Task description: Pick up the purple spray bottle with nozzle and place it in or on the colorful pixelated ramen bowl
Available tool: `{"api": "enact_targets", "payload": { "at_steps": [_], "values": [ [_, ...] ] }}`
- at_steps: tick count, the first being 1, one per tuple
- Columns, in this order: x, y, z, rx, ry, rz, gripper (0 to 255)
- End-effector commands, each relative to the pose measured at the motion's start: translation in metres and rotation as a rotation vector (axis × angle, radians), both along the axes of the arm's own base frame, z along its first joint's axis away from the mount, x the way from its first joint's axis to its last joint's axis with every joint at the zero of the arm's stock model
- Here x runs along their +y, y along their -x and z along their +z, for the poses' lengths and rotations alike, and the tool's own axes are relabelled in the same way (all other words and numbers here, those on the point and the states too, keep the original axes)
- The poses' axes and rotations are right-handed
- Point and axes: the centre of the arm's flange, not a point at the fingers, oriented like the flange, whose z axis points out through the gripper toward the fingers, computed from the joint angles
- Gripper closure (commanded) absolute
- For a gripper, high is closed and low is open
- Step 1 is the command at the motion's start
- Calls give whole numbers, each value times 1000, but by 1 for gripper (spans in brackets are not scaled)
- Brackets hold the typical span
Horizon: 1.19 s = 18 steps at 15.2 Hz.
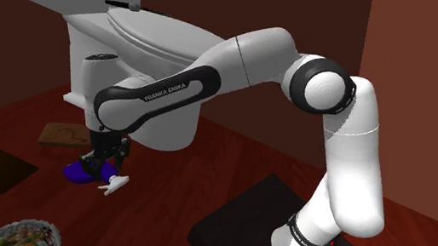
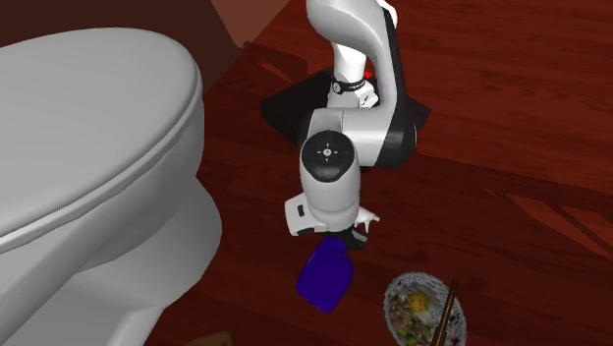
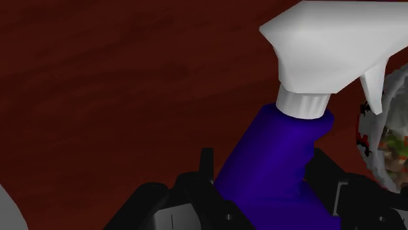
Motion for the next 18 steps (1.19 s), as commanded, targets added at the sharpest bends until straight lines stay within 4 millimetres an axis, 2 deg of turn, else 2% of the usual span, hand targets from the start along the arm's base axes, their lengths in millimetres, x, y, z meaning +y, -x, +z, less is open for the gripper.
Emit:
{"api": "enact_targets", "payload": {
  "at_steps": [1, 15, 16, 18],
  "values": [
    [24, 10, 2, 0, 0, -1, 255],
    [195, 80, 8, 0, 0, -1, 255],
    [213, 87, 8, 0, 0, -1, 255],
    [213, 87, -2, 0, 0, -1, 255]
  ]
}}
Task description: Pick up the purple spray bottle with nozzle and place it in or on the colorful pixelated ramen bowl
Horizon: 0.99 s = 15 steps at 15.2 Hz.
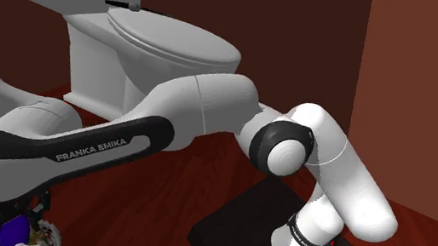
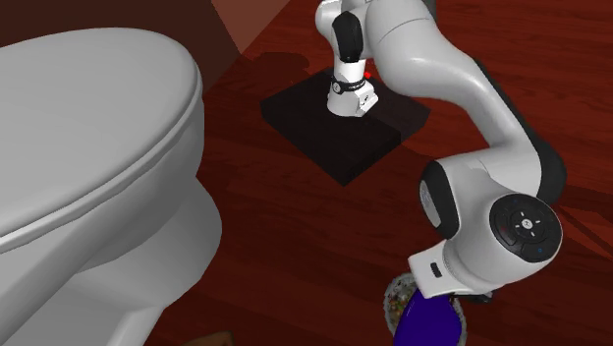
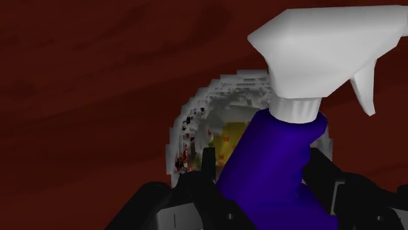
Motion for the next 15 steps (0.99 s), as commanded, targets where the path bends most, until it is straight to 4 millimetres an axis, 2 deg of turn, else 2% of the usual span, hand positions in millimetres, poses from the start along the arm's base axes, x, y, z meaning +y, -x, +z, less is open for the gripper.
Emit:
{"api": "enact_targets", "payload": {
  "at_steps": [1, 13, 15],
  "values": [
    [3, 1, -8, 0, 0, -1, 255],
    [3, 1, -72, 0, 0, -1, 255],
    [3, 1, -73, 0, 0, -1, 255]
  ]
}}
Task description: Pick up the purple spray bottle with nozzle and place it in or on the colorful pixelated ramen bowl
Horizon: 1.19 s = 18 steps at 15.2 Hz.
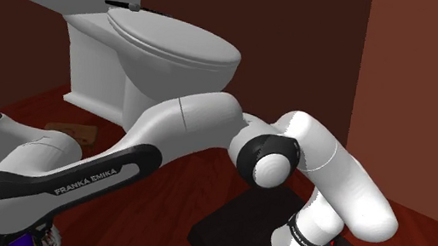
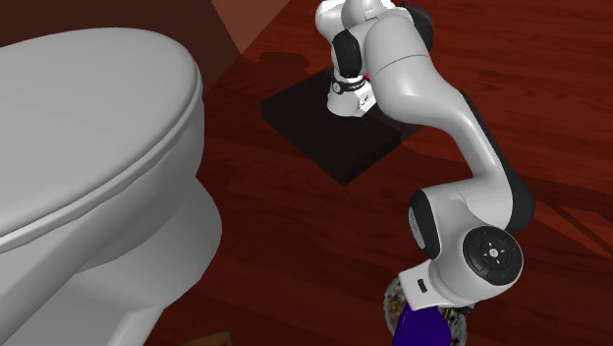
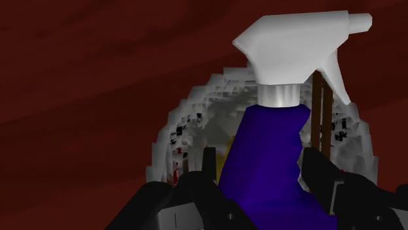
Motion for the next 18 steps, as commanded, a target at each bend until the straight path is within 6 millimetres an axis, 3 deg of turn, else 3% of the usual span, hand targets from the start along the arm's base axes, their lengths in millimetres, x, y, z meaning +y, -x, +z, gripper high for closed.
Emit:
{"api": "enact_targets", "payload": {
  "at_steps": [1, 6, 7, 12, 16, 18],
  "values": [
    [0, 0, -1, 0, -1, 0, 255],
    [0, 0, -1, 0, -1, 0, 255],
    [0, 0, -1, 0, -1, 0, 0],
    [0, 0, -1, 0, -1, 0, 0],
    [0, -9, 48, 0, -1, 0, 0],
    [0, -9, 48, 0, -1, 0, 0]
  ]
}}
